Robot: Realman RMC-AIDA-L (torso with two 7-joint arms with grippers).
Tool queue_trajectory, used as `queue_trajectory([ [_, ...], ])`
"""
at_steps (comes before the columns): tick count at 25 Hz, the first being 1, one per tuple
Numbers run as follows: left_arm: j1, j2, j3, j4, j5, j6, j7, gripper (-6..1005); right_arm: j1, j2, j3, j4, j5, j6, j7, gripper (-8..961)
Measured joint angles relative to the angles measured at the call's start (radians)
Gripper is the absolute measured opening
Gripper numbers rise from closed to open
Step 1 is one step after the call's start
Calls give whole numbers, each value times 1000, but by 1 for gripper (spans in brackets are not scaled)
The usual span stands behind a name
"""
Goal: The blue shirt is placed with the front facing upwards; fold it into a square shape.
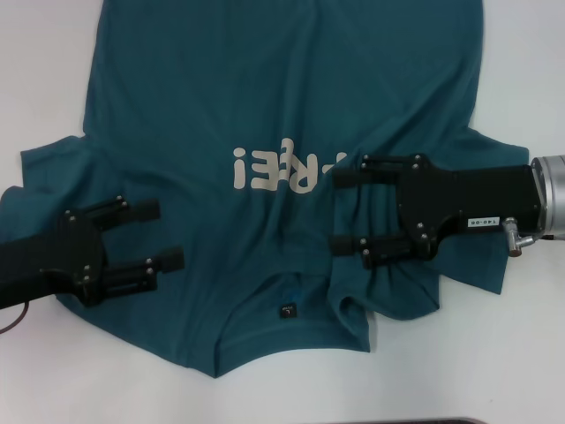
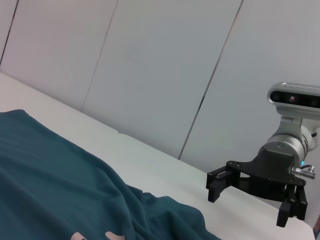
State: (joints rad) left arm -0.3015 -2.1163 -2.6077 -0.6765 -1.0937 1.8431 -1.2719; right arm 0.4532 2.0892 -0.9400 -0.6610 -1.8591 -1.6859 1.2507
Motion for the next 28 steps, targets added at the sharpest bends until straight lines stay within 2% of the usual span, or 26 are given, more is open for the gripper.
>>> queue_trajectory([
  [16,-8,1,-4,0,0,-4,-18,841,5,0,5,0,2,1,22,922],
  [19,-26,4,-43,0,-1,-4,-130,842,14,0,28,0,31,19,156,922],
  [22,-53,17,-84,3,-1,-16,-319,842,39,-8,63,1,49,67,370,922],
  [25,-76,29,-105,5,-1,-46,-501,842,70,-26,81,7,44,113,610,921],
  [26,-90,32,-135,3,-2,-64,-629,842,78,-32,82,15,43,127,685,921],
  [28,-95,33,-150,4,-2,-69,-677,842,96,-51,86,47,44,155,855,921],
])
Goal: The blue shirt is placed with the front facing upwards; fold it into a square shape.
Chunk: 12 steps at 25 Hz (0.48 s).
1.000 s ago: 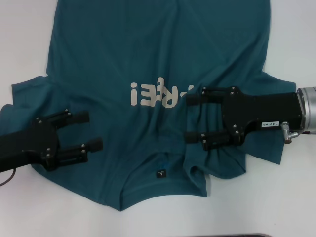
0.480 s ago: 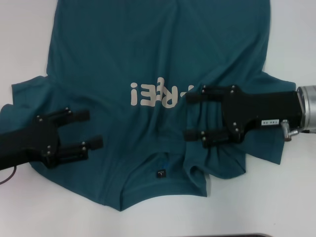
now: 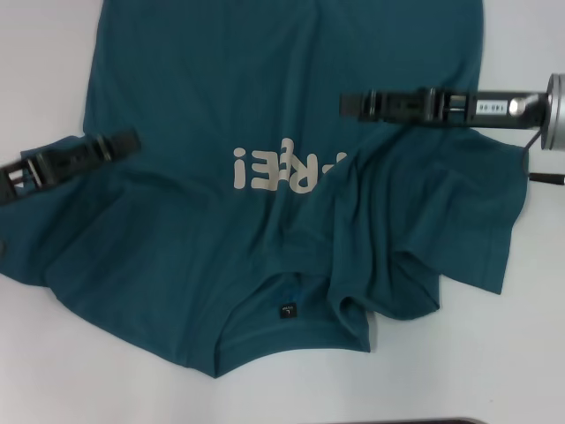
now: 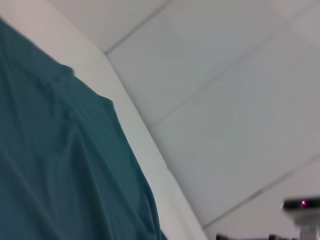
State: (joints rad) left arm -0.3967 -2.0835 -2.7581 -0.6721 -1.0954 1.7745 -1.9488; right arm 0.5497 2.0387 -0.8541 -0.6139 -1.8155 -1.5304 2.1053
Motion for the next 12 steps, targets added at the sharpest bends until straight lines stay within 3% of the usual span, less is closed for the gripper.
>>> queue_trajectory([
  [5,-10,0,-22,7,3,-25,-195,842,23,-29,23,58,14,-14,139,920],
  [12,5,20,12,7,23,-44,-361,841,32,-38,29,80,12,-3,170,920],
])
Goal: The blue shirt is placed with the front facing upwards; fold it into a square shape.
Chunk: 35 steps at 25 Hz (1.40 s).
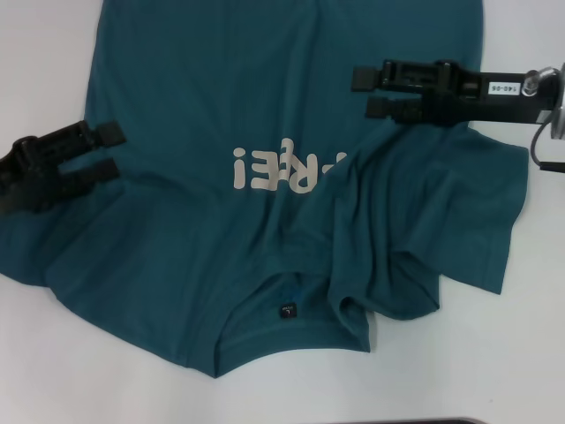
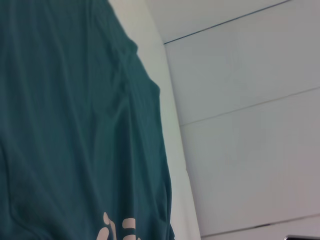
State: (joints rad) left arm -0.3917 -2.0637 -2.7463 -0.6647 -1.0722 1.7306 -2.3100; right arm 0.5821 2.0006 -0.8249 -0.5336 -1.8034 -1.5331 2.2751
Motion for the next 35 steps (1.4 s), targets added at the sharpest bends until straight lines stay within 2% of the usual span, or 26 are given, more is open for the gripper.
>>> queue_trajectory([
  [4,12,-3,-31,2,-11,-2,-15,841,19,-4,-16,31,-7,24,16,919],
  [7,25,-8,-105,16,-24,4,-23,841,33,-13,-33,26,-43,27,32,919],
  [10,36,0,-128,44,-44,6,-40,841,37,-18,-29,22,-60,15,42,919],
  [11,38,16,-108,52,-30,13,-54,841,37,-18,-28,21,-60,10,42,919],
  [12,38,16,-108,52,-30,13,-54,841,37,-19,-27,21,-60,5,41,918],
  [14,33,35,-76,50,-4,16,-63,842,40,-19,-31,20,-65,5,39,918],
  [15,33,35,-76,50,-4,16,-63,842,42,-20,-35,19,-68,6,38,918],
  [16,25,56,-58,35,41,12,-67,842,44,-19,-37,18,-72,9,37,918],
  [19,20,72,-64,18,76,-12,-68,842,48,-19,-34,17,-76,21,29,918],
  [21,16,93,-73,0,103,-71,-73,842,48,-19,-32,17,-76,34,20,917],
  [26,15,113,-75,-8,128,-132,-91,833,48,-13,-31,17,-73,49,-5,917],
  [30,13,115,-76,-22,147,-148,-95,814,45,-10,-31,18,-73,55,-6,917],
  [35,8,116,-73,-35,192,-185,-96,742,41,-10,-29,18,-72,63,-6,916],
])
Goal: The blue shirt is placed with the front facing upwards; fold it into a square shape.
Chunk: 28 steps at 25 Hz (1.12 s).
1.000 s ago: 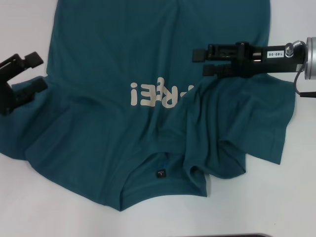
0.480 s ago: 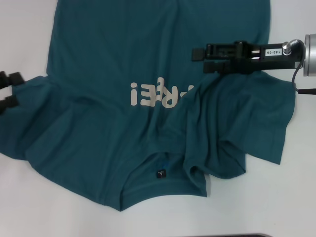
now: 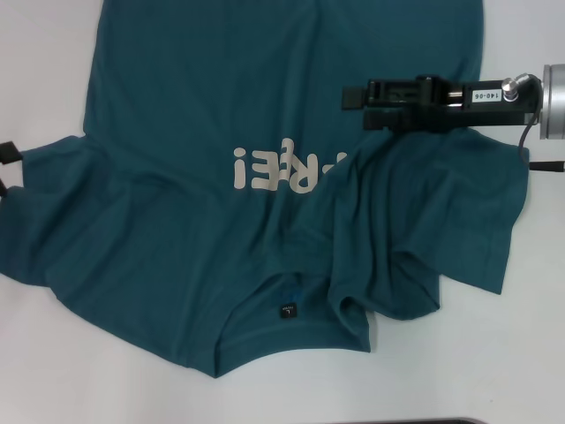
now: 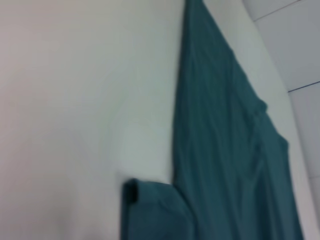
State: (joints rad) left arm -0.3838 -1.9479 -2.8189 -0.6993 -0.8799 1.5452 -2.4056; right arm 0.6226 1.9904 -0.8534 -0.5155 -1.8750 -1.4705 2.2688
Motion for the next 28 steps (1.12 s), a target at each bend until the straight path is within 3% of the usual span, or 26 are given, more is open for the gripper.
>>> queue_trajectory([
  [10,8,-7,9,2,16,-106,14,712,-2,-2,19,0,2,0,0,915],
  [28,-5,-19,102,18,20,-150,36,659,-5,-7,51,9,2,-5,2,913],
])
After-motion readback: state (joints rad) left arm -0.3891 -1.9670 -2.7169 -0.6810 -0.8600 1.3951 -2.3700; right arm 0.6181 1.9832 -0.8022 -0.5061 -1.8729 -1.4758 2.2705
